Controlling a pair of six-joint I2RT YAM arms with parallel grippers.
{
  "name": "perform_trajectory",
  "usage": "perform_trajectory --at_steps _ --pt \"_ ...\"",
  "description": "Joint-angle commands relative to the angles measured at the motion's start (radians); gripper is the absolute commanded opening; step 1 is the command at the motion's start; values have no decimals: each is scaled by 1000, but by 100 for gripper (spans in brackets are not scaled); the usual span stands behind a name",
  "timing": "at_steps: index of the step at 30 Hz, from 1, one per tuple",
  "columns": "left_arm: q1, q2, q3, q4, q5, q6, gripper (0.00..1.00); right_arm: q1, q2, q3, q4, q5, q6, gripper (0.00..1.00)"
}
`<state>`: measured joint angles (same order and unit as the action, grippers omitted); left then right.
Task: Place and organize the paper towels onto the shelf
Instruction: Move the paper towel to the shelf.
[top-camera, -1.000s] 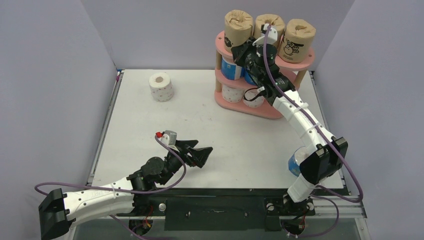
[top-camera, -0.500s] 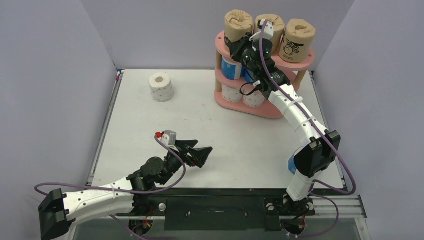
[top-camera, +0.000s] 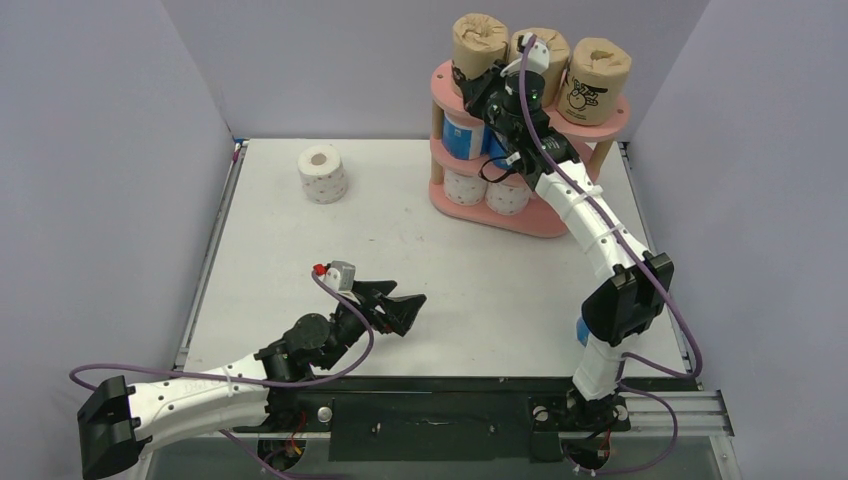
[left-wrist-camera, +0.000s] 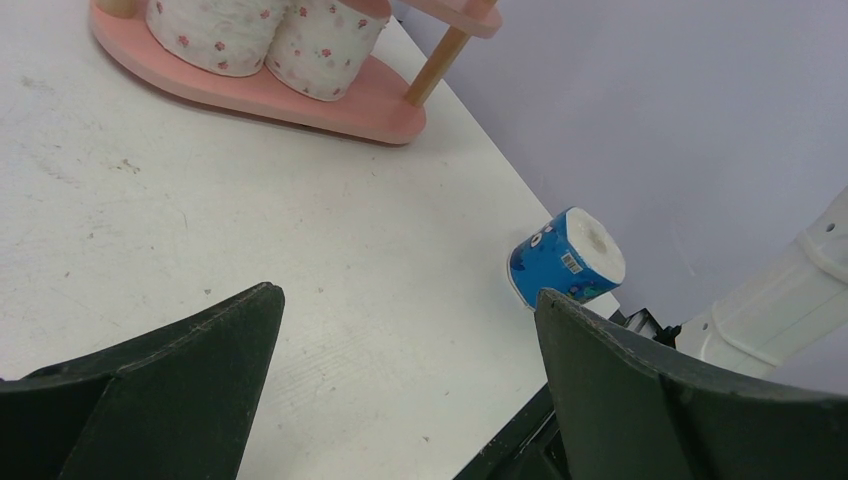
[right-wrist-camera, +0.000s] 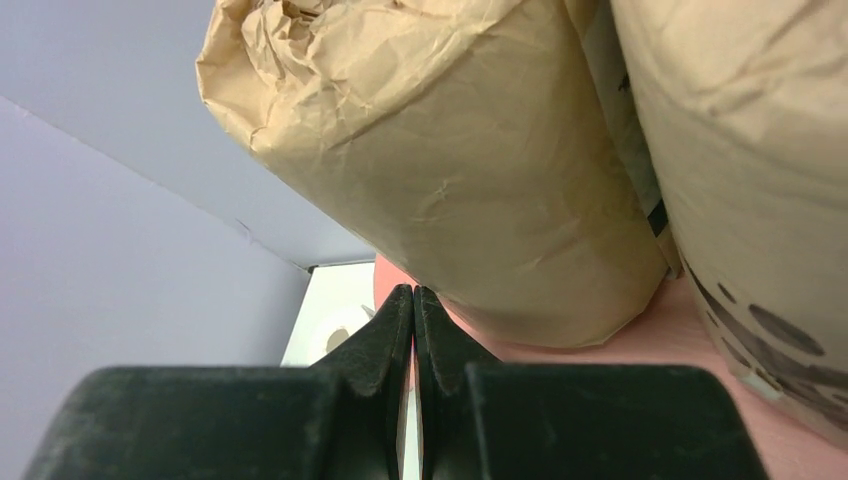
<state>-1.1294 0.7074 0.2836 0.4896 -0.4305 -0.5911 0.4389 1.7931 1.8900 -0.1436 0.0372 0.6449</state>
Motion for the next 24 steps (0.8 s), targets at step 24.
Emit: perform_trajectory --at_steps 24 --pt "3 -51 23 -12 -11 22 97 12 -649 -592 72 -124 -7 37"
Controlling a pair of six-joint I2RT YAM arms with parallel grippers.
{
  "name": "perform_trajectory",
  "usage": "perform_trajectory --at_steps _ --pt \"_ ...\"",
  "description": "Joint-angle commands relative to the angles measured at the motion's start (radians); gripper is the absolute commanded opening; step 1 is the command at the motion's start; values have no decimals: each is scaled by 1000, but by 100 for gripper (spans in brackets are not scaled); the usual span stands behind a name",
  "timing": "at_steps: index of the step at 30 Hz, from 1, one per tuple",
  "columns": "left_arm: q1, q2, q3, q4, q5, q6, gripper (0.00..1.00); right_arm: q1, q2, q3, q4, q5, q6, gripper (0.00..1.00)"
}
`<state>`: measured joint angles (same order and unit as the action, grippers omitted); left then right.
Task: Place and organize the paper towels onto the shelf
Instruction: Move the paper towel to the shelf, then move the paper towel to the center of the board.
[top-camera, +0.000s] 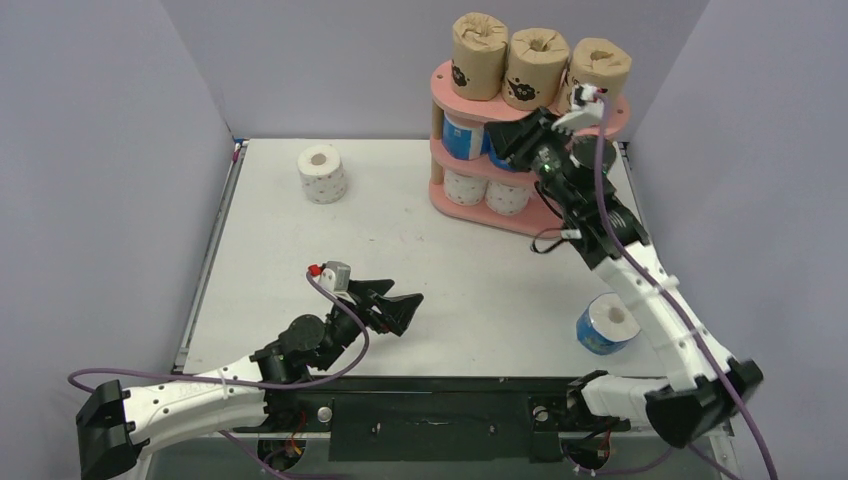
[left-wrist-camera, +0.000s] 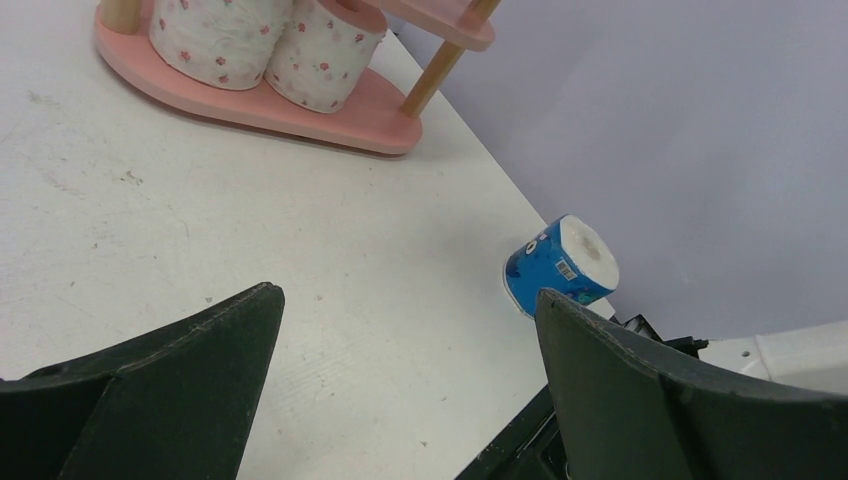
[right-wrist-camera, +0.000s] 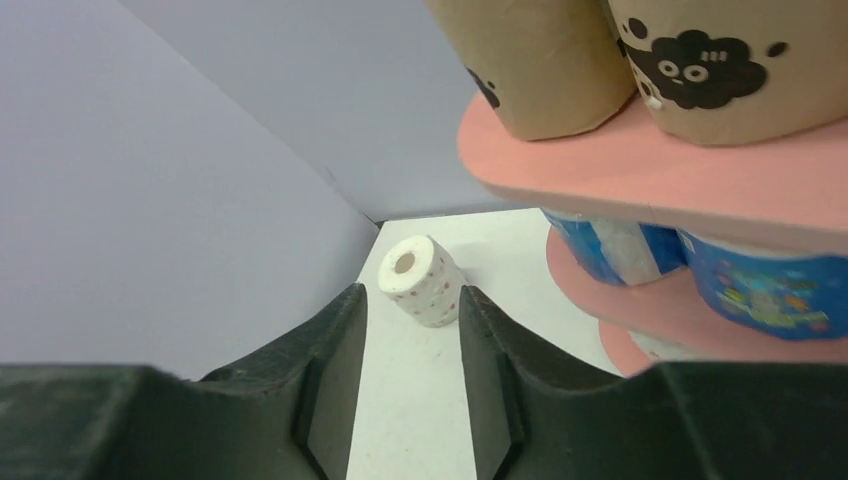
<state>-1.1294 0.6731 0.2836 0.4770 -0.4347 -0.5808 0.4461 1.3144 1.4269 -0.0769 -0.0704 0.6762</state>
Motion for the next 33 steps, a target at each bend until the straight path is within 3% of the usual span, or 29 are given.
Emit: perform_trajectory --at_steps 1,9,19,25,29,33 --pt "3 -17 22 -4 -7 10 97 6 -227 -194 -9 -14 -52 37" --pt "3 9 42 -66 -48 -17 97 54 -515 -505 -246 160 -60 39" --pt "4 159 96 -92 -68 -111 96 86 -709 -659 -619 717 152 57" --pt "5 308 169 -124 -13 -181 97 82 -765 -647 -783 853 243 79" --pt "4 357 184 -113 6 -236 97 34 -707 -602 -928 908 333 80" --pt "4 350 184 -135 -5 -284 97 -60 -641 -573 -969 834 278 86"
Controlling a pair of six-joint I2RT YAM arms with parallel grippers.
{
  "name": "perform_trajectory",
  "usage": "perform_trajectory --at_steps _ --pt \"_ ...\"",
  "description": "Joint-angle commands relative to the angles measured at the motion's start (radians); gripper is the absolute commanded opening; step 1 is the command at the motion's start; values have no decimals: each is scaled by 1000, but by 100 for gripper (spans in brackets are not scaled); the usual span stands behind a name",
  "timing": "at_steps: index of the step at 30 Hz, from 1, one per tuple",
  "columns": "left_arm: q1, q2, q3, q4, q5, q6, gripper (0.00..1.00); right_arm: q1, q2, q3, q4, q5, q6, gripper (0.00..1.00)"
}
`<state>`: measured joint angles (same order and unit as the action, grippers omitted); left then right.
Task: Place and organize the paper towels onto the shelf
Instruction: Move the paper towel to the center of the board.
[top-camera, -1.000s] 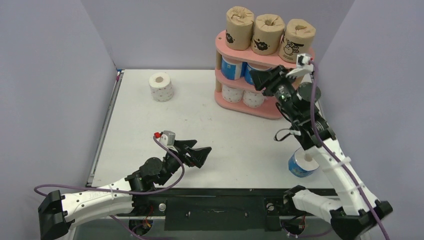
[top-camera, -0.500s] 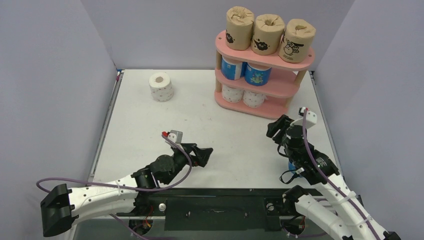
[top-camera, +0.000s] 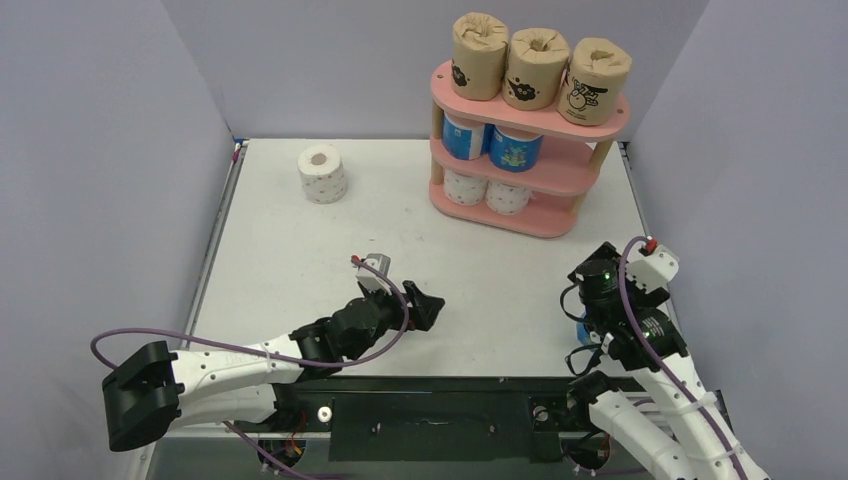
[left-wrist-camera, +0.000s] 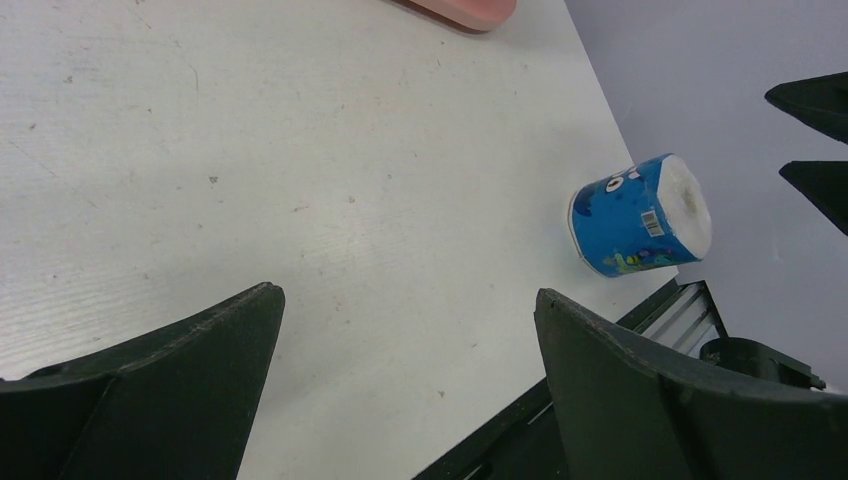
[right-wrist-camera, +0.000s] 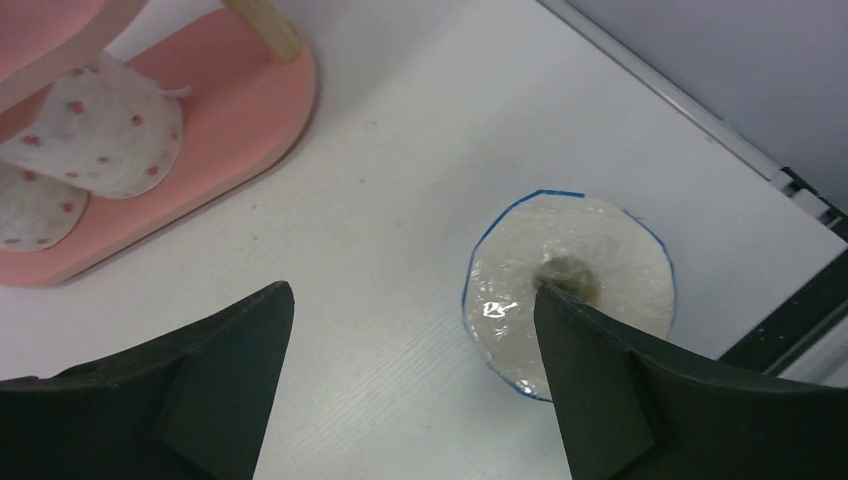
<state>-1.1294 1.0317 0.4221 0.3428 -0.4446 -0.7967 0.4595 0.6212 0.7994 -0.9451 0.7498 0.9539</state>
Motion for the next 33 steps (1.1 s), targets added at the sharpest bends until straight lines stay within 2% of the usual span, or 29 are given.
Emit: perform_trajectory --at_steps 1,6,10,14,18,22,33 --pt "4 -15 49 -15 -11 -84 97 -88 62 53 -102 -1 -10 87" --pt "3 -50 29 -84 -66 -162 96 -116 47 24 -77 -21 -24 89" --pt "4 -80 -15 -108 -130 -242 96 -121 5 -33 -49 -21 29 89" --pt "3 -99 -32 -142 -172 -295 96 -154 33 -72 -42 -48 53 90" --pt "3 -99 -44 -130 -175 -314 96 -201 86 -80 -40 -107 58 90" --pt "3 -80 -55 -117 -174 -336 97 -248 73 -91 -37 -125 55 89" --pt "3 -33 -45 -118 -178 -325 97 -259 102 -86 -36 -111 26 87"
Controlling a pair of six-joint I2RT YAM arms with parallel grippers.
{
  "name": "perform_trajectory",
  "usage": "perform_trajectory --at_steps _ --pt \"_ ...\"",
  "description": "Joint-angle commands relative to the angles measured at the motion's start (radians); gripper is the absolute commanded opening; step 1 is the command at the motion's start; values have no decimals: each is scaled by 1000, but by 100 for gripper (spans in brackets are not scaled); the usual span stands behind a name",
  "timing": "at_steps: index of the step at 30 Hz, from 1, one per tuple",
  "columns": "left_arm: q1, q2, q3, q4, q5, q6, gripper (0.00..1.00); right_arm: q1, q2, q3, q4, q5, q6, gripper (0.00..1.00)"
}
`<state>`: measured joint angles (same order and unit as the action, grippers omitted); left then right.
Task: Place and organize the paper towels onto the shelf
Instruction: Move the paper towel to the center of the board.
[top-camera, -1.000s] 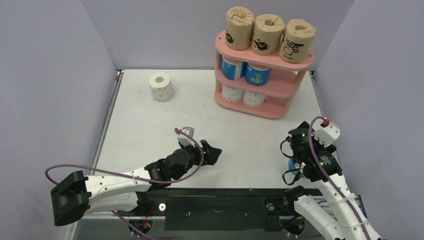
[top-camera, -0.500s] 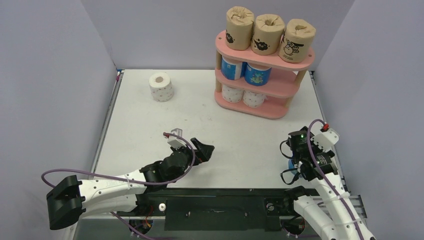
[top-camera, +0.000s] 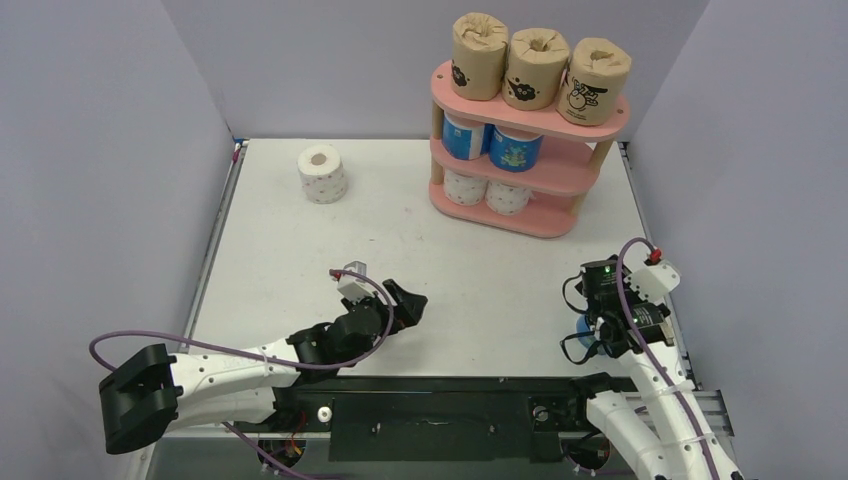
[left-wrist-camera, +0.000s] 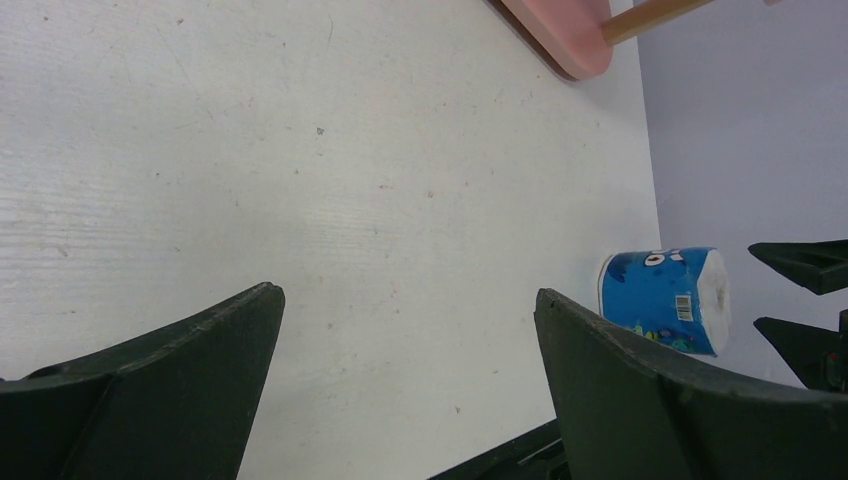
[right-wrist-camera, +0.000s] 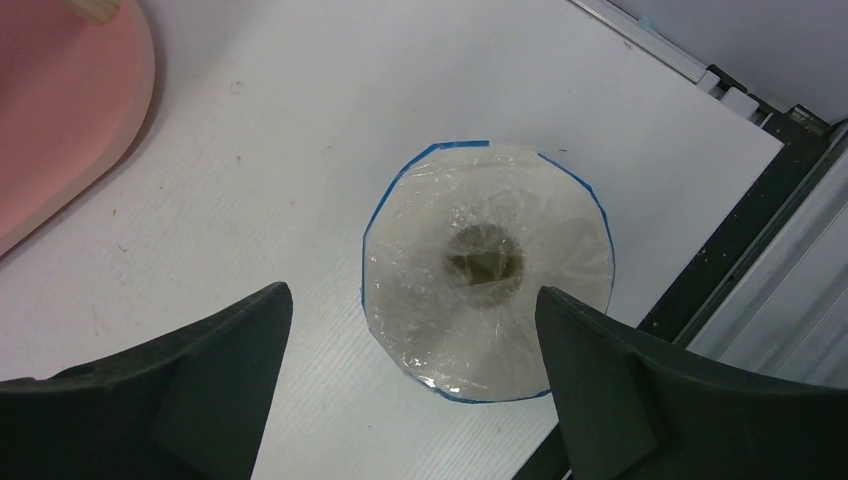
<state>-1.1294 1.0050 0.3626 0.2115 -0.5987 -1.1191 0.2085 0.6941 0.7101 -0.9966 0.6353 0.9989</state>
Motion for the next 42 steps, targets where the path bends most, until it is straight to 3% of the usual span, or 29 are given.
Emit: perform_trajectory --at_steps 1,15,25,30,37,42 --pt "3 -10 12 13 -27 -1 97 -9 31 3 21 0 -26 86" --pt "2 -57 0 19 -60 66 97 -6 71 -24 60 -46 -28 79" --pt "-4 -100 -15 37 -49 112 99 -16 115 -44 168 -91 -86 68" --pt "-7 -107 -19 36 -54 112 100 -33 130 -65 171 -103 -83 68" --pt "-11 -134 3 -43 -107 101 100 -39 160 -61 131 -62 -50 81" --pt "-12 -211 1 -97 -179 89 99 -53 194 -85 159 -73 -57 80"
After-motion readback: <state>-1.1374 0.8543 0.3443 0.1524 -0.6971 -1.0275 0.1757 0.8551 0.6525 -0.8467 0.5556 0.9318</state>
